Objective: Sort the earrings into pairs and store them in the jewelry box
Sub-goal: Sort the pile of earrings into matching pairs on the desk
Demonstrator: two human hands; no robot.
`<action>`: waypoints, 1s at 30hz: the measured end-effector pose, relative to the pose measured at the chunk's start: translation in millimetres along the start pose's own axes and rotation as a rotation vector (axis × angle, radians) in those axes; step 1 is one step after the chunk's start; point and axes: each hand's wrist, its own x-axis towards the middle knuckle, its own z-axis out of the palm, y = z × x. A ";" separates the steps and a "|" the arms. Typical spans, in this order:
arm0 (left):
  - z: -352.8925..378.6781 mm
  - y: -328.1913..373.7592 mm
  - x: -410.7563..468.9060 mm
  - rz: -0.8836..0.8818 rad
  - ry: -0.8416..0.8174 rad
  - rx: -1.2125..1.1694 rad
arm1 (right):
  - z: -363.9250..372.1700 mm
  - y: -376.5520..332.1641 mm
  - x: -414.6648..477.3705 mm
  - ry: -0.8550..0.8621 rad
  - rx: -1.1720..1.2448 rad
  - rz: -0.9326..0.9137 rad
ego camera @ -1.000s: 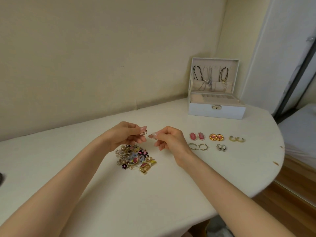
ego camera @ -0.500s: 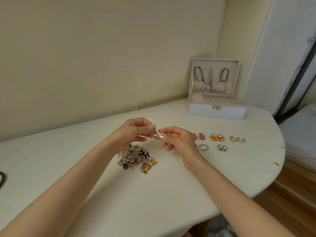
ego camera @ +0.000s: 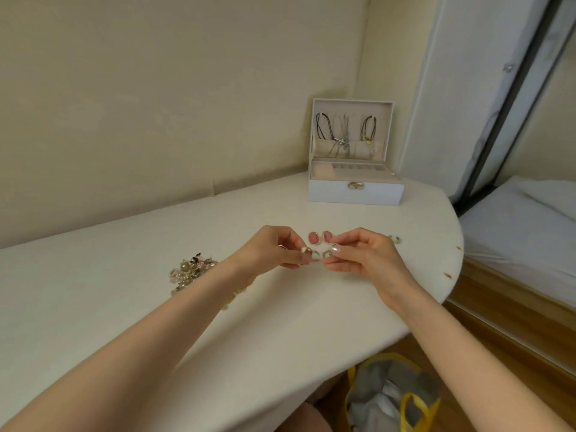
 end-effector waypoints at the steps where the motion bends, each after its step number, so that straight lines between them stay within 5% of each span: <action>1: 8.2 2.2 4.3 0.014 -0.007 0.021 | -8.0 -1.3 -0.5 0.020 -0.045 -0.012; 15: 101.7 14.1 61.0 0.202 0.099 0.584 | -92.3 2.3 13.0 0.276 -0.499 0.013; 19: 118.0 15.3 81.0 0.237 0.121 0.653 | -105.2 6.1 25.2 0.301 -0.730 -0.025; 30: 138.2 15.6 106.6 0.171 0.130 0.727 | -114.1 9.3 32.7 0.294 -0.841 -0.015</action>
